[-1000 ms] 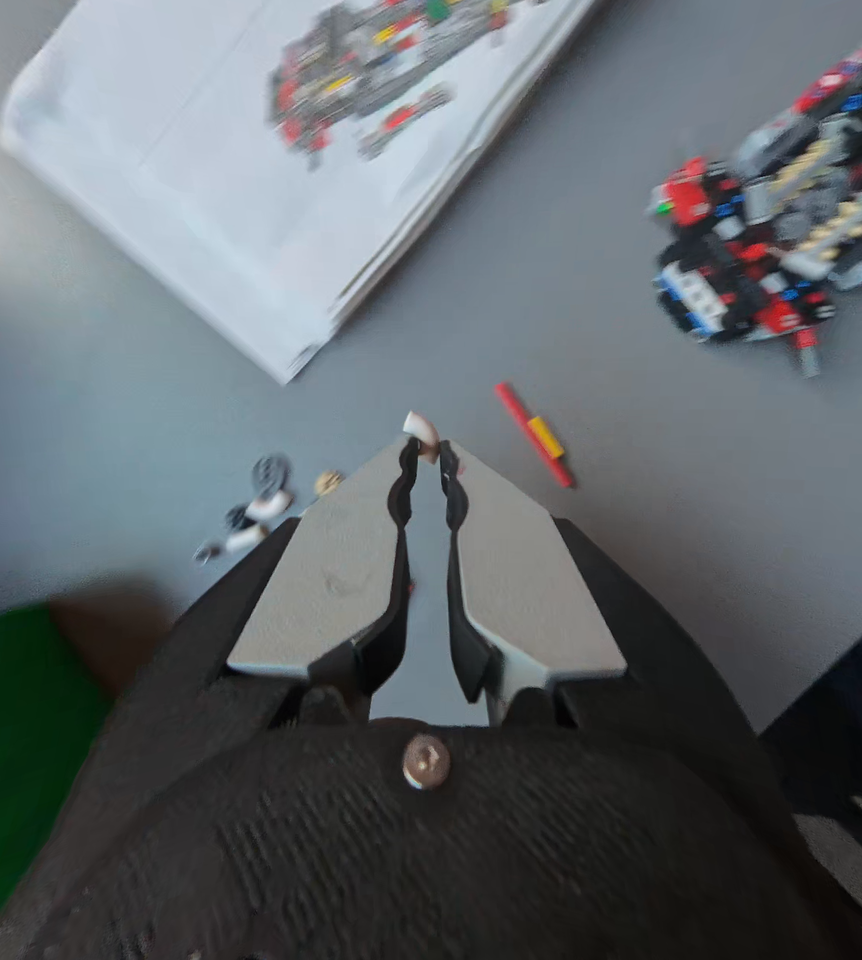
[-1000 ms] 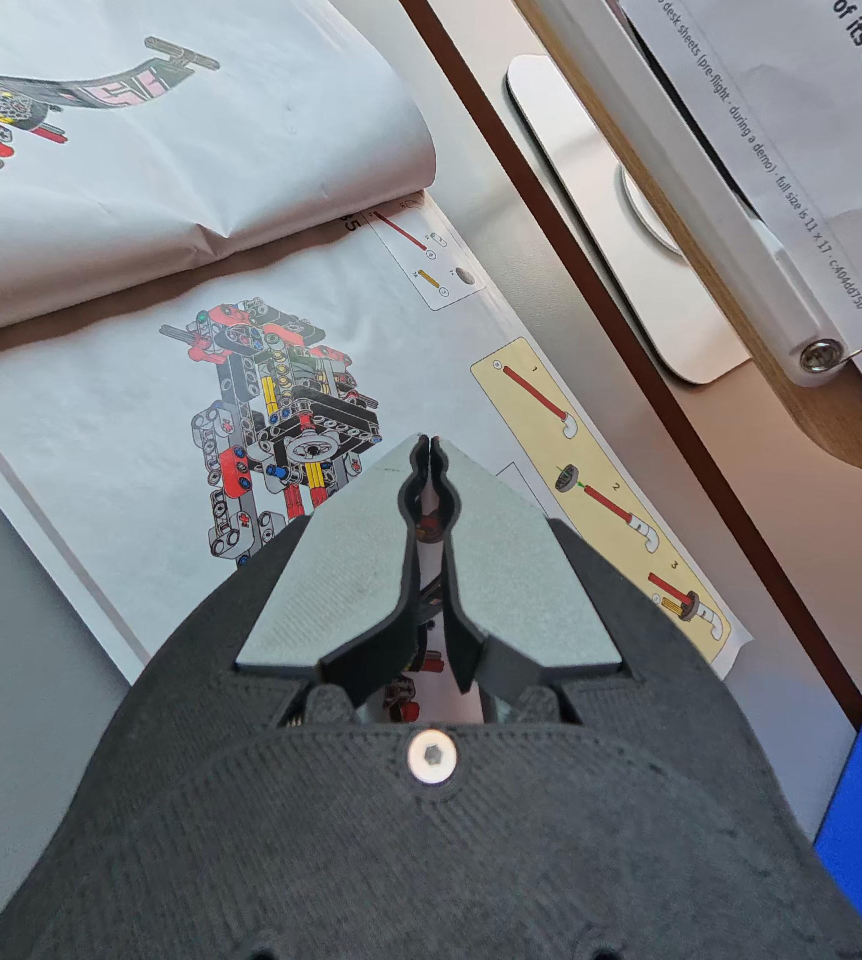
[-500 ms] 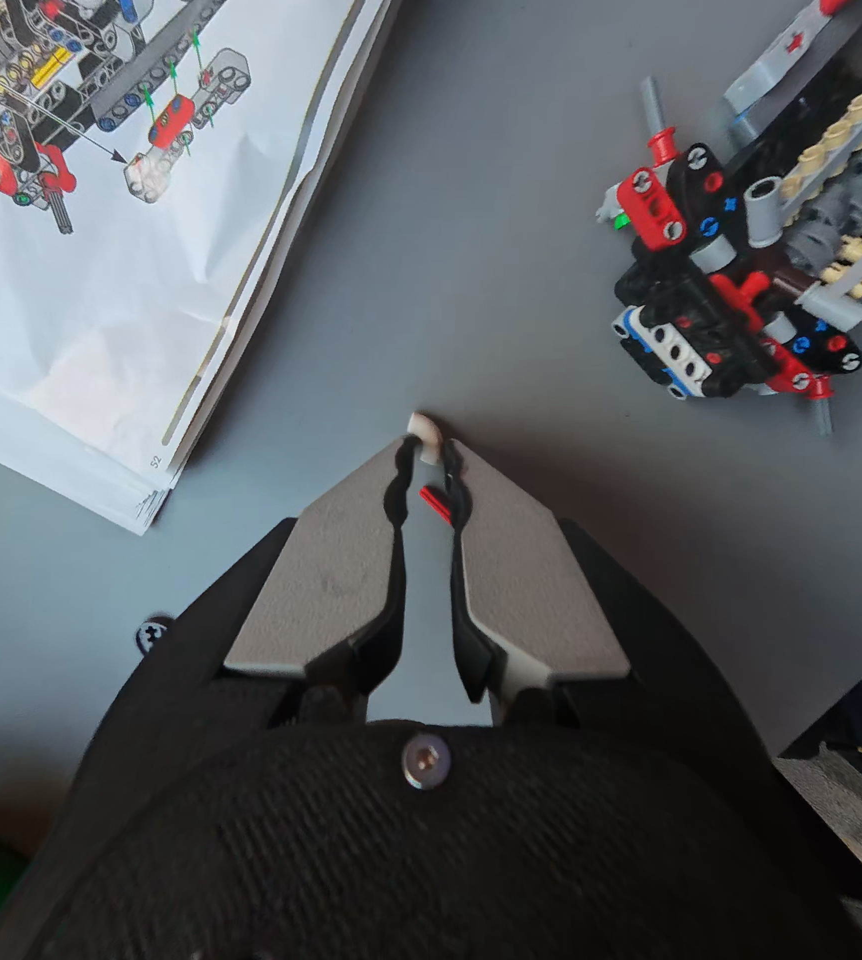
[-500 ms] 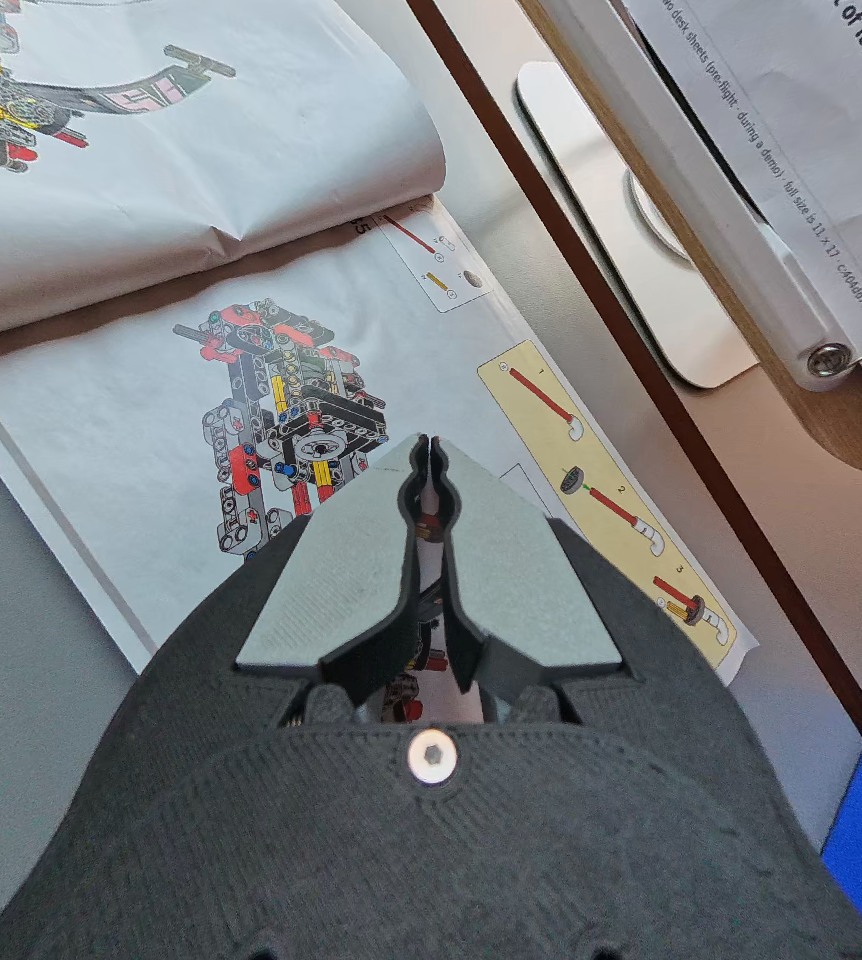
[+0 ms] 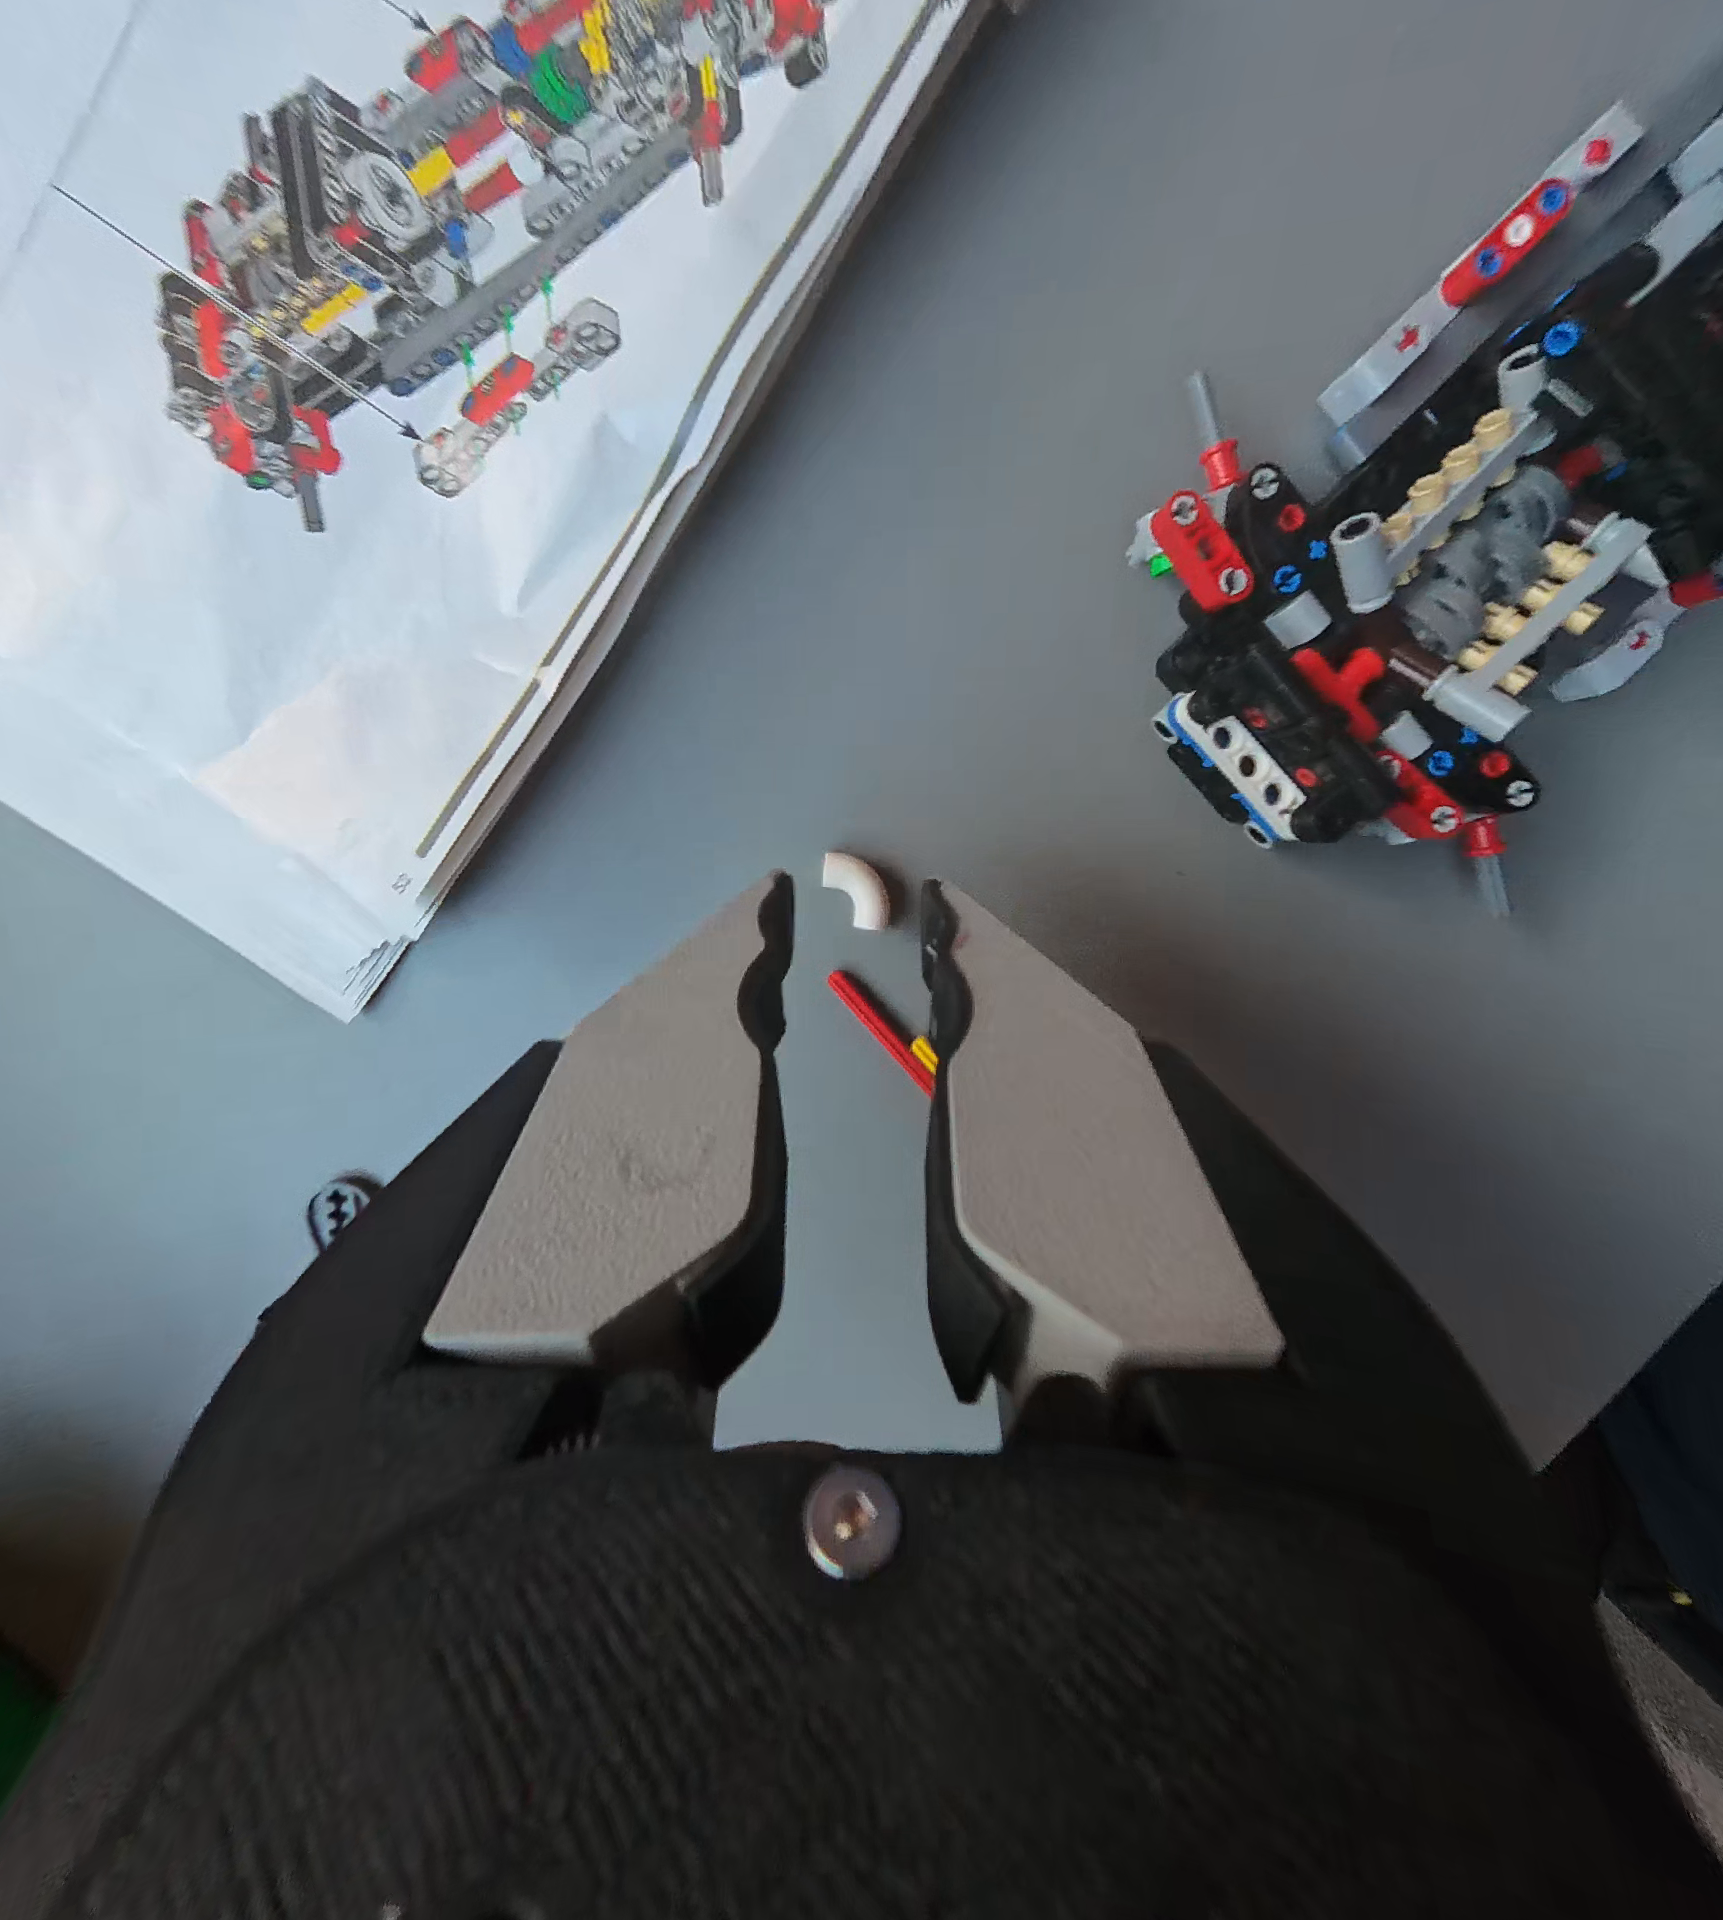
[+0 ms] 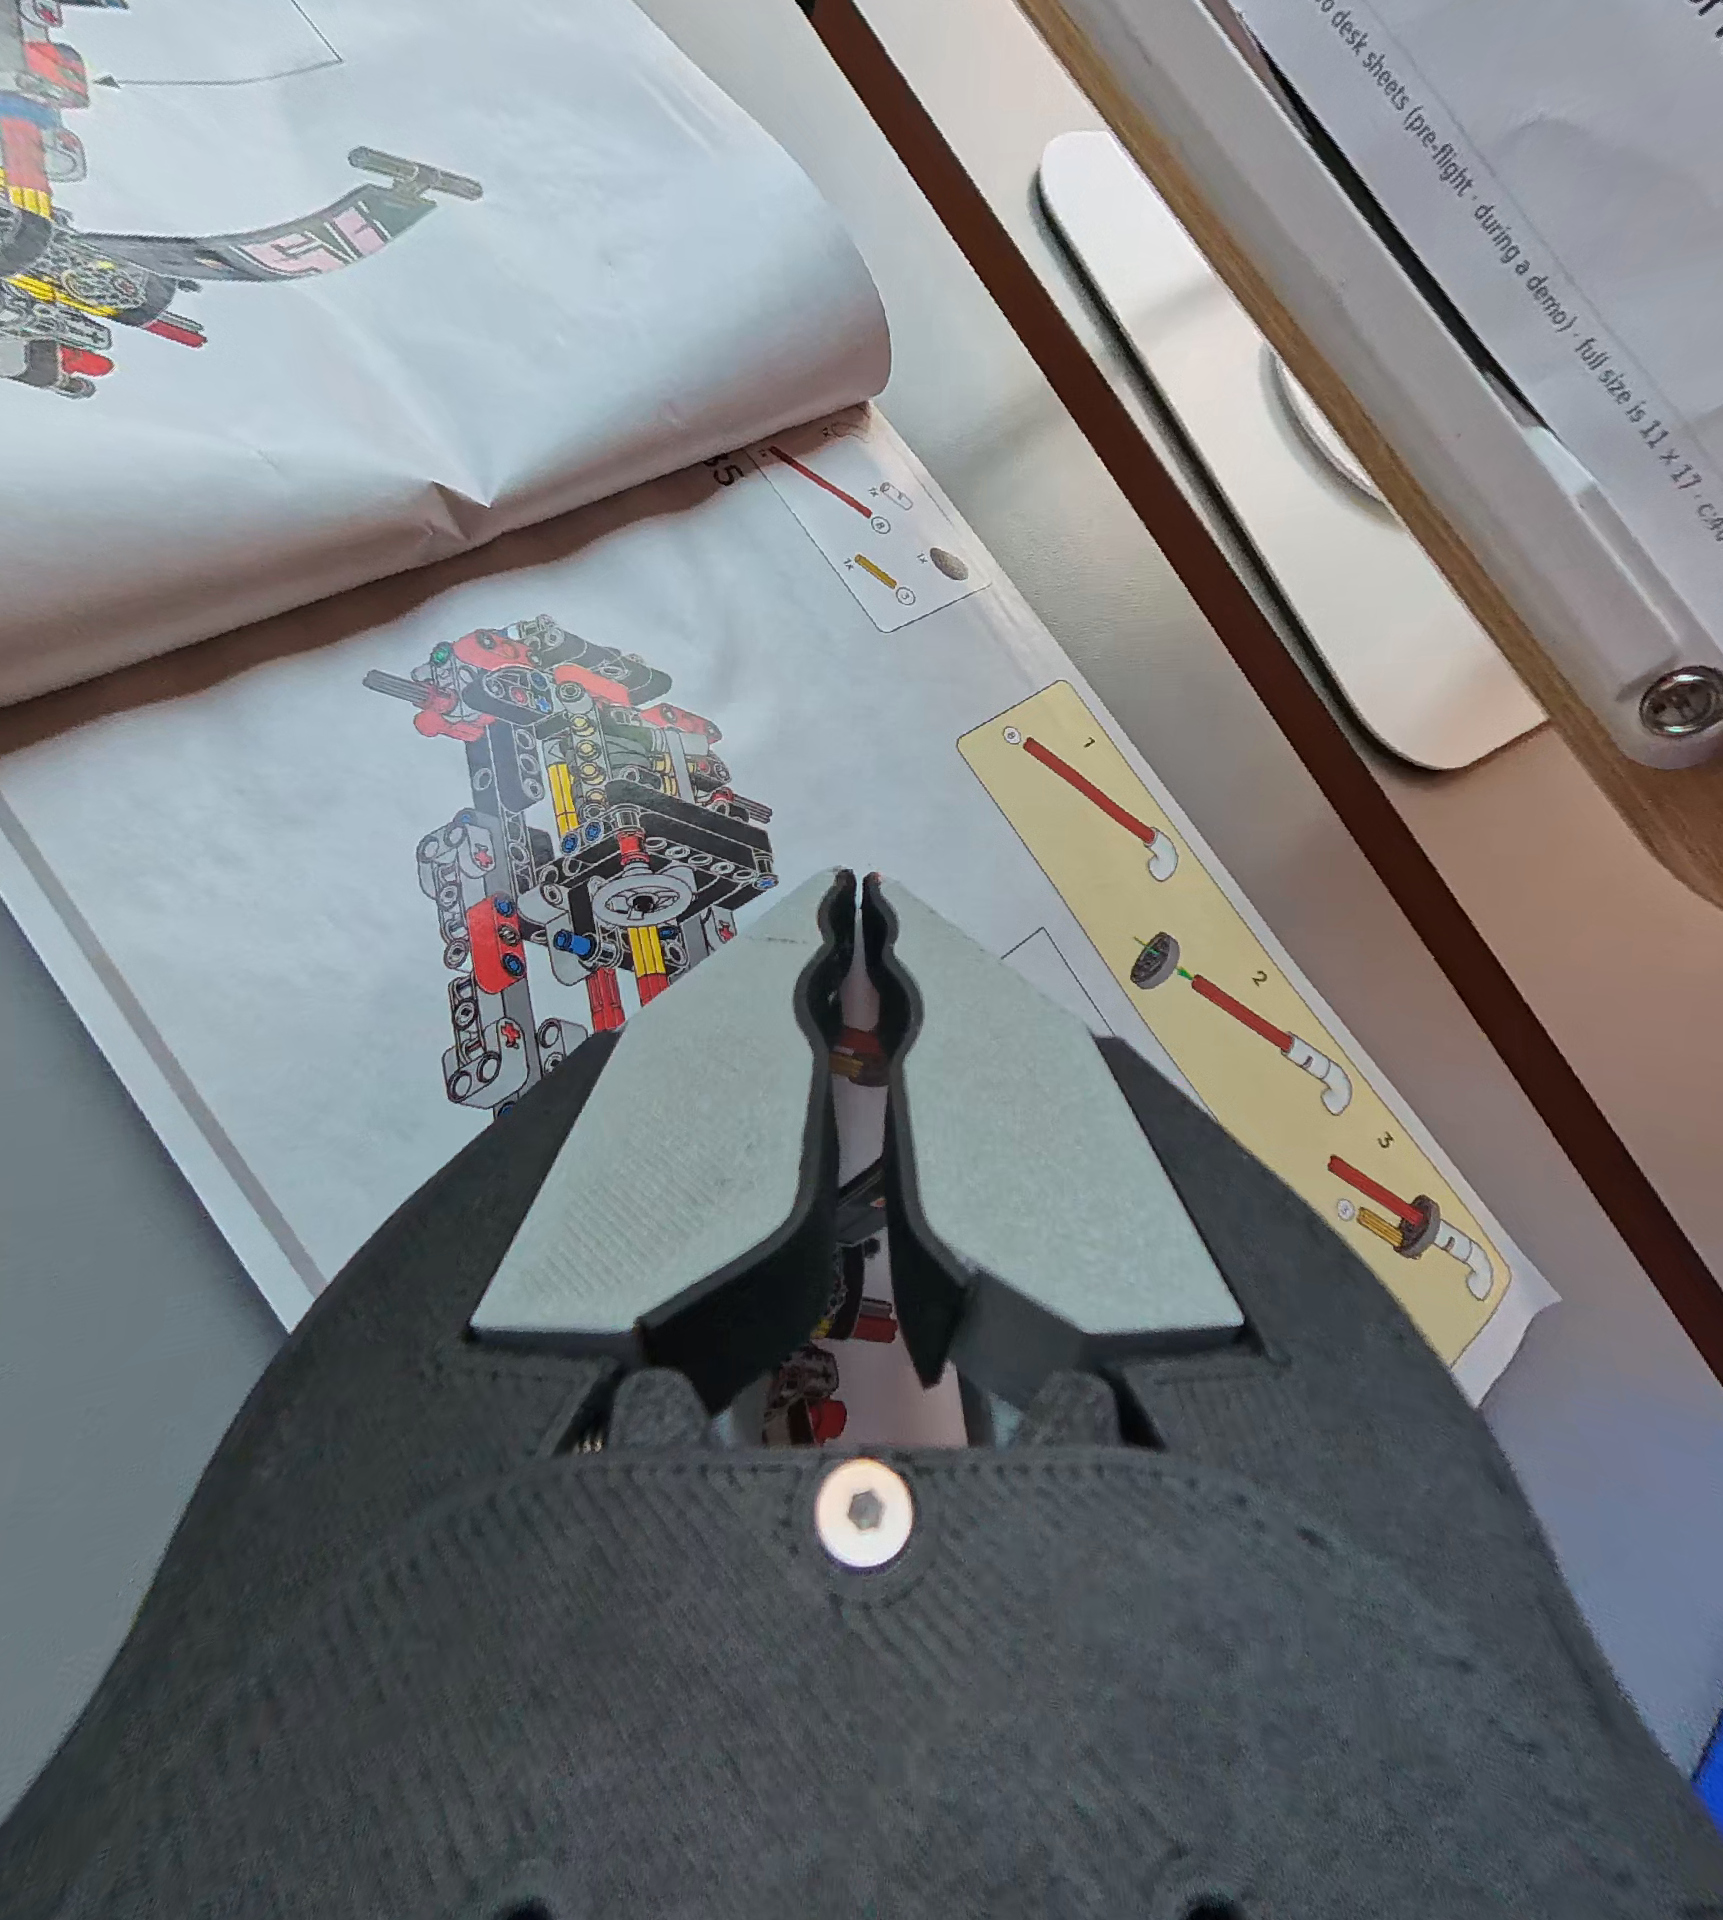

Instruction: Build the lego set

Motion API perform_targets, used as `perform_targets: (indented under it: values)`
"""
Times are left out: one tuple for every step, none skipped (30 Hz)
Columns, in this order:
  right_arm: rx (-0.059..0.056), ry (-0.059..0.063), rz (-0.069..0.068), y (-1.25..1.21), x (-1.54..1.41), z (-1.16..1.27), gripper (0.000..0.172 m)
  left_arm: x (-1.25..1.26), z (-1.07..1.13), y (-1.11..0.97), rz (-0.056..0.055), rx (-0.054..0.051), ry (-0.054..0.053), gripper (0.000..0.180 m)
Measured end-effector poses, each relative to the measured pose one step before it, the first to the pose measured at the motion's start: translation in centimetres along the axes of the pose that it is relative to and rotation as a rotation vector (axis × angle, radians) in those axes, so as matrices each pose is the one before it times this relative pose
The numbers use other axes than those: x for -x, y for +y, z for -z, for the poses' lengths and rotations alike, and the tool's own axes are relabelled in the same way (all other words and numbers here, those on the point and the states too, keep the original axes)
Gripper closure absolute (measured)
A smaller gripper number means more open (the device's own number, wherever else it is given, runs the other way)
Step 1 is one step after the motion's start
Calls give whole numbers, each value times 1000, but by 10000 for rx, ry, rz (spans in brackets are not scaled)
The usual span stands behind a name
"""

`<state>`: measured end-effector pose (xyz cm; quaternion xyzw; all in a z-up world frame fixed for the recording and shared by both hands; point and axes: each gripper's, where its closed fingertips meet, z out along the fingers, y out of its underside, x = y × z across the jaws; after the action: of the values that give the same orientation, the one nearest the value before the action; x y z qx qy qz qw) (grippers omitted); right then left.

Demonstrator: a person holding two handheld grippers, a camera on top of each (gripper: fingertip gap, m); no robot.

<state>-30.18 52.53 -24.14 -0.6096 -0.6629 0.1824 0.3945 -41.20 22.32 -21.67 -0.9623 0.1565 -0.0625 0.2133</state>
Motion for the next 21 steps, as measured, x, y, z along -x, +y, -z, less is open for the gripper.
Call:
perform_targets:
  values:
    - [1,-43,-44,3,9,-5,172,144,533,-109,41,-178,-131,158]
    - [1,-33,-36,14,1,-2,172,228,580,-55,40,-176,-179,159]
    - [2,-26,-28,7,-4,-6,172,326,639,13,64,-162,-202,158]
    - [6,-22,-20,2,4,-6,172,388,670,146,94,-110,-181,158]
    - [4,-9,-11,10,1,-1,172,556,743,319,123,-35,-216,158]
    - [-4,8,1,-7,-3,0,172,820,797,398,150,-31,-311,159]
    - [-6,13,14,-7,0,10,172,991,853,459,202,-51,-331,159]
    - [-1,19,26,-2,-4,2,172,952,861,526,272,-39,-241,159]
    - [5,20,31,-3,14,-10,172,901,838,532,302,-42,-191,159]
    - [19,17,27,21,7,-18,172,952,787,567,257,-38,-244,159]
    - [22,17,19,20,-1,-12,172,988,649,709,171,46,-308,159]
    - [10,22,16,9,-6,-13,172,987,464,815,119,111,-334,160]
    - [-1,25,15,1,-14,1,172,742,255,785,122,80,-205,161]
    - [-5,29,14,-6,-22,11,172,409,62,679,174,21,-6,162]
    - [-9,40,15,-13,-29,11,172,249,-82,634,203,27,79,163]
    - [-6,41,16,-9,-31,13,172,218,-215,640,149,62,70,163]
    - [5,36,18,6,-22,7,172,156,-308,572,94,61,66,164]
    - [17,33,22,26,-22,-14,172,-43,-409,449,60,51,140,164]
    - [22,32,26,22,-4,-12,172,-137,-487,379,9,103,163,165]
    - [17,29,33,21,-6,-9,172,-118,-506,267,-112,112,109,165]
    - [14,36,33,15,-6,-8,172,-139,-531,204,-261,124,88,166]
